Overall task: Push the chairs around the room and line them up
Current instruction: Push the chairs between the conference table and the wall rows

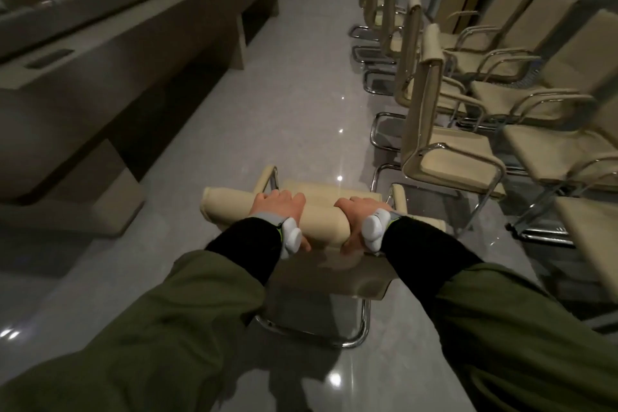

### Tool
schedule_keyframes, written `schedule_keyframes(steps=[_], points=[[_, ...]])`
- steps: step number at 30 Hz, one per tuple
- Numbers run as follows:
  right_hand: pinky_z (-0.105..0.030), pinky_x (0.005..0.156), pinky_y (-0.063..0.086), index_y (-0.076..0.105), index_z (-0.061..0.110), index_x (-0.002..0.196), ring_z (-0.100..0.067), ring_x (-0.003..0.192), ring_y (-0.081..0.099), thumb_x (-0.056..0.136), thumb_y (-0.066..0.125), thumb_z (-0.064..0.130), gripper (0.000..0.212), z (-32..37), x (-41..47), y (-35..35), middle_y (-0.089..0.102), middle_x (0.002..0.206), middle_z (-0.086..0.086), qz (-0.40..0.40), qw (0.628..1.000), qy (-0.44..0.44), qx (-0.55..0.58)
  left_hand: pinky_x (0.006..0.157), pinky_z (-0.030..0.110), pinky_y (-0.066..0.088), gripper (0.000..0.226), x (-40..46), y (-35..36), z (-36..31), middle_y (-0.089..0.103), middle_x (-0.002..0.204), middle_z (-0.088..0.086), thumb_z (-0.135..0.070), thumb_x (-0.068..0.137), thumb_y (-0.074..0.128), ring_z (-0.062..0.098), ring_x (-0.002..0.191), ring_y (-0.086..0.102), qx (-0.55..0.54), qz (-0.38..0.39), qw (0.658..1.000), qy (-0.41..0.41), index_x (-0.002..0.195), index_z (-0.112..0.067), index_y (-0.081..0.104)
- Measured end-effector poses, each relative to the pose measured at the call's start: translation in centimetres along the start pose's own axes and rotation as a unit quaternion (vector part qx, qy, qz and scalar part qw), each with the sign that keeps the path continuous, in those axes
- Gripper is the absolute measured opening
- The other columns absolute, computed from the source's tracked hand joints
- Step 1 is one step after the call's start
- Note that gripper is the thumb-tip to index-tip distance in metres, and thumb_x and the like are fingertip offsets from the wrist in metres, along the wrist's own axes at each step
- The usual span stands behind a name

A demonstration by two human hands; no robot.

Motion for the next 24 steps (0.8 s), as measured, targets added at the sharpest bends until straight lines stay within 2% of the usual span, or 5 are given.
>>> schedule_keyframes(steps=[8,12,15,20,24], points=[[-0.035,0.087,0.045,0.044,0.036,0.124,-0.028,0.107,0.057,0.056,0.080,0.061,0.081,2.0,-3.1,1.5,0.056,0.118,0.001,-0.018,0.999,-0.023,-0.026,0.076,0.040,0.031,0.082,-4.6,1.7,-0.4,0.054,0.110,0.005,-0.070,0.049,0.082,0.031,0.109,0.053,-0.006,0.000,0.999,-0.034,0.106,-0.025,0.044],[-0.037,0.090,0.046,0.045,0.035,0.124,-0.028,0.108,0.056,0.053,0.082,0.063,0.085,3.3,-5.9,2.6,0.055,0.118,0.001,-0.016,0.999,-0.027,-0.031,0.075,0.040,0.031,0.078,-8.0,2.6,-1.1,0.053,0.108,0.005,-0.068,0.050,0.081,0.030,0.106,0.054,-0.006,-0.019,0.999,-0.048,0.106,-0.026,0.044],[-0.036,0.086,0.043,0.044,0.036,0.126,-0.028,0.110,0.055,0.052,0.083,0.062,0.088,4.2,-8.0,3.5,0.055,0.119,0.001,-0.019,0.998,-0.035,-0.047,0.076,0.040,0.030,0.076,-10.9,3.5,-1.9,0.052,0.109,0.005,-0.065,0.053,0.081,0.029,0.106,0.053,-0.006,-0.028,0.998,-0.058,0.106,-0.026,0.044],[-0.037,0.087,0.044,0.042,0.037,0.130,-0.028,0.112,0.055,0.054,0.084,0.061,0.089,4.9,-10.9,4.8,0.054,0.121,0.001,-0.012,0.996,-0.056,-0.067,0.078,0.039,0.028,0.081,-14.5,4.8,-3.3,0.052,0.114,0.005,-0.064,0.053,0.085,0.029,0.110,0.050,-0.018,-0.008,0.996,-0.087,0.111,-0.026,0.042],[-0.037,0.086,0.044,0.041,0.037,0.131,-0.028,0.111,0.054,0.055,0.083,0.062,0.091,4.9,-12.4,5.3,0.054,0.121,0.001,-0.017,0.993,-0.080,-0.080,0.079,0.040,0.028,0.077,-16.4,5.2,-4.6,0.050,0.117,0.007,-0.063,0.056,0.082,0.031,0.114,0.048,-0.029,-0.006,0.994,-0.107,0.108,-0.025,0.040]])
Point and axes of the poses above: each hand's wrist, its own x-axis towards the middle knuckle, its own y-axis out of the palm, z = x × y, the point moved 6 cm from there along x, towards the middle knuckle
